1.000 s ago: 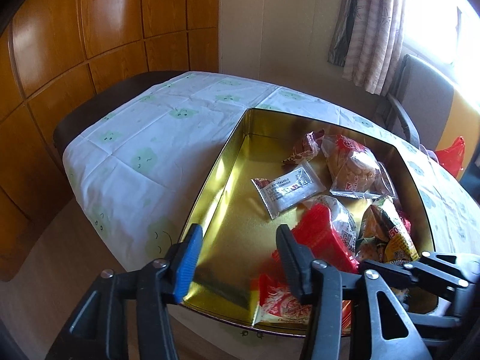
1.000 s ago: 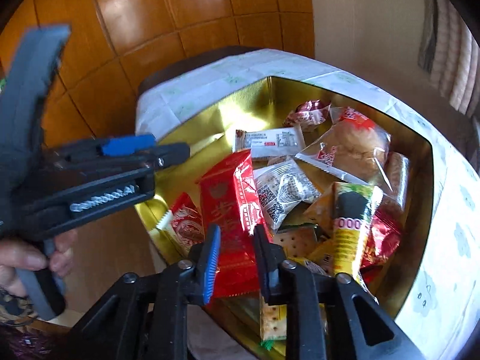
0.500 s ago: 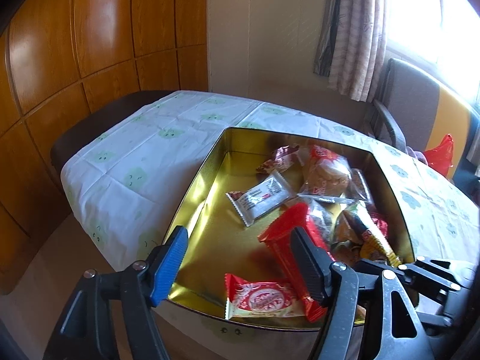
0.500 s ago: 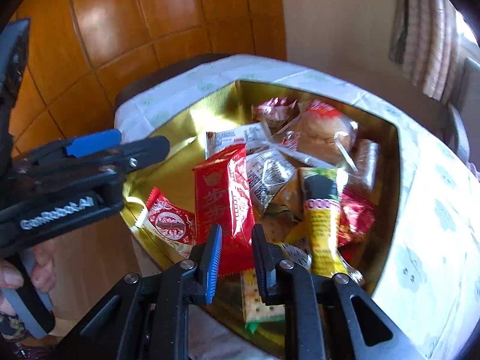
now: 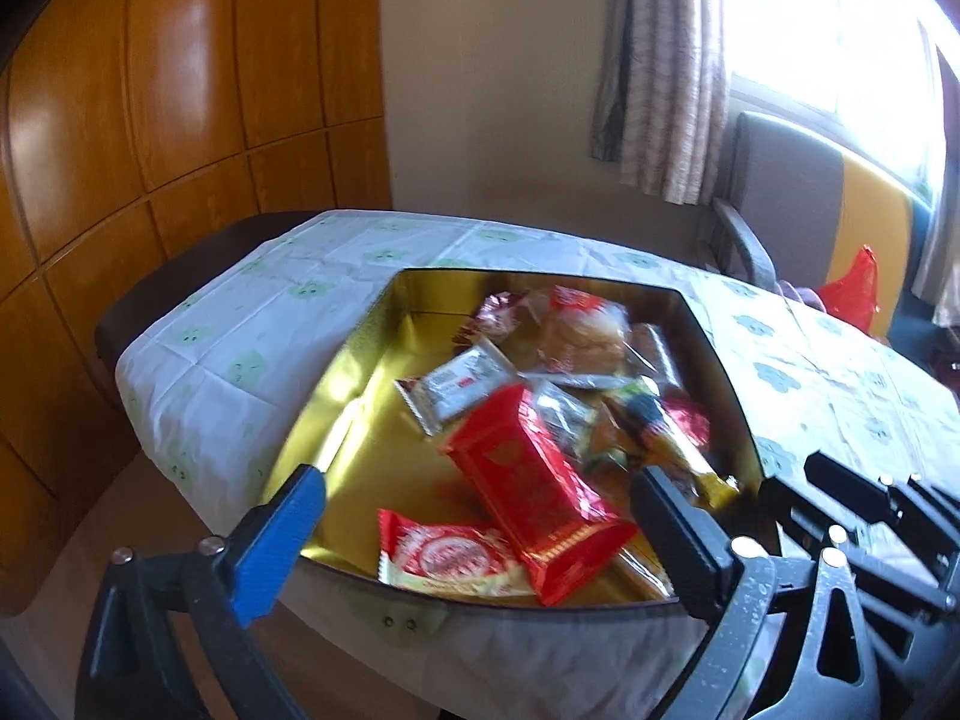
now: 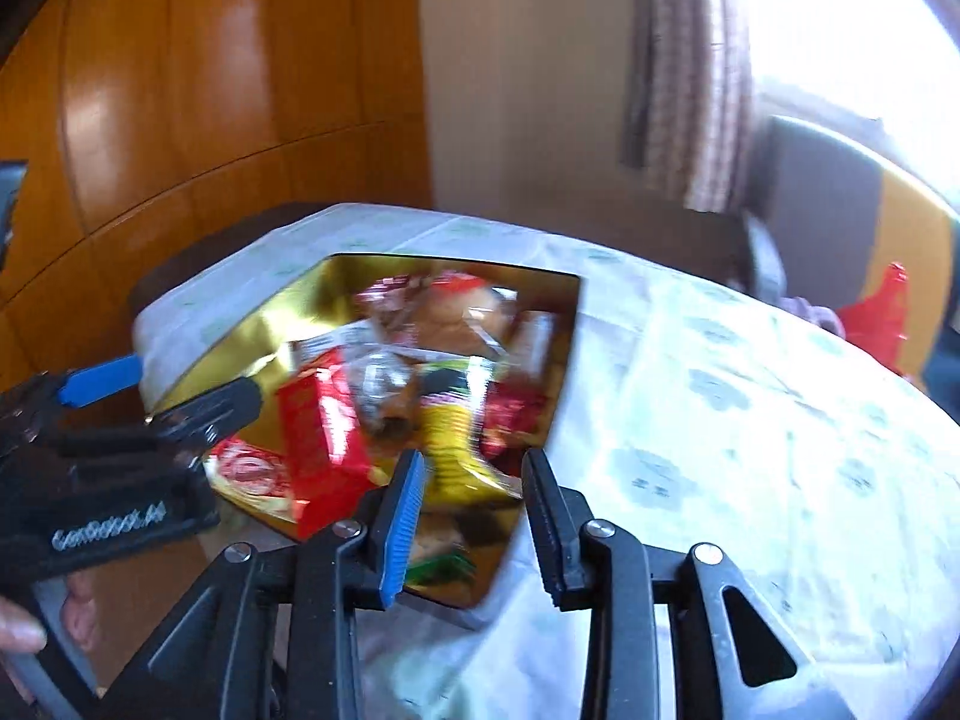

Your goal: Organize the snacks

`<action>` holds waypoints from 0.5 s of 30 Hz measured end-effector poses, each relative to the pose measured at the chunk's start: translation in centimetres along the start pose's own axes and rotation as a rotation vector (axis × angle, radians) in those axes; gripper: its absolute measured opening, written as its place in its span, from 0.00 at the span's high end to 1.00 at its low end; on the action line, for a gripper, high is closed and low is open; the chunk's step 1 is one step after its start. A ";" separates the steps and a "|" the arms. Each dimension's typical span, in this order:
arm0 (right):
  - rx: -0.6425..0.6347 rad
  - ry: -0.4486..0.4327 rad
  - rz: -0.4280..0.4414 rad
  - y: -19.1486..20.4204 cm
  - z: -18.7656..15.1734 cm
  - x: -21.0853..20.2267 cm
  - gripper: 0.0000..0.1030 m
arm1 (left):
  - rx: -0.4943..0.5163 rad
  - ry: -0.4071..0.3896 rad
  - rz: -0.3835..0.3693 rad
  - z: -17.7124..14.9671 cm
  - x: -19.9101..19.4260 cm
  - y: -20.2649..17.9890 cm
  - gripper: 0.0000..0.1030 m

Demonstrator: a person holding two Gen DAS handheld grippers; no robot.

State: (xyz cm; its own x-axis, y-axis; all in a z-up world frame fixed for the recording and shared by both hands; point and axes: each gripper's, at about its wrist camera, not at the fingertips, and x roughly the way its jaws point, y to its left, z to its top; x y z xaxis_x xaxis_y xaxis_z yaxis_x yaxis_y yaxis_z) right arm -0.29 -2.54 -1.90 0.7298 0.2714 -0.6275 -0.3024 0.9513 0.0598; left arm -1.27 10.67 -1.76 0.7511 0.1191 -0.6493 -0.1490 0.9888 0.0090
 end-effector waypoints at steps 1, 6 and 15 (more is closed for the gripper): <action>0.010 0.003 -0.013 -0.4 -0.1 0.0 0.66 | 0.008 0.003 -0.003 -0.1 0.0 -0.3 0.00; 0.049 0.010 -0.051 -1.7 -0.6 -0.1 0.65 | 0.035 0.000 -0.002 -0.3 -0.4 -1.3 0.00; 0.039 0.009 -0.052 -1.5 -0.9 0.0 0.65 | 0.036 -0.005 0.037 -0.2 -0.1 -1.1 0.00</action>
State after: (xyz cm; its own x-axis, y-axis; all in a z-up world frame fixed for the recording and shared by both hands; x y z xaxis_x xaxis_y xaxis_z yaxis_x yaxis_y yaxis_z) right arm -0.40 -4.09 -2.66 0.7381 0.2202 -0.6377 -0.2399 0.9691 0.0569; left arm -1.30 9.52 -1.88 0.7487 0.1564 -0.6442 -0.1539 0.9862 0.0606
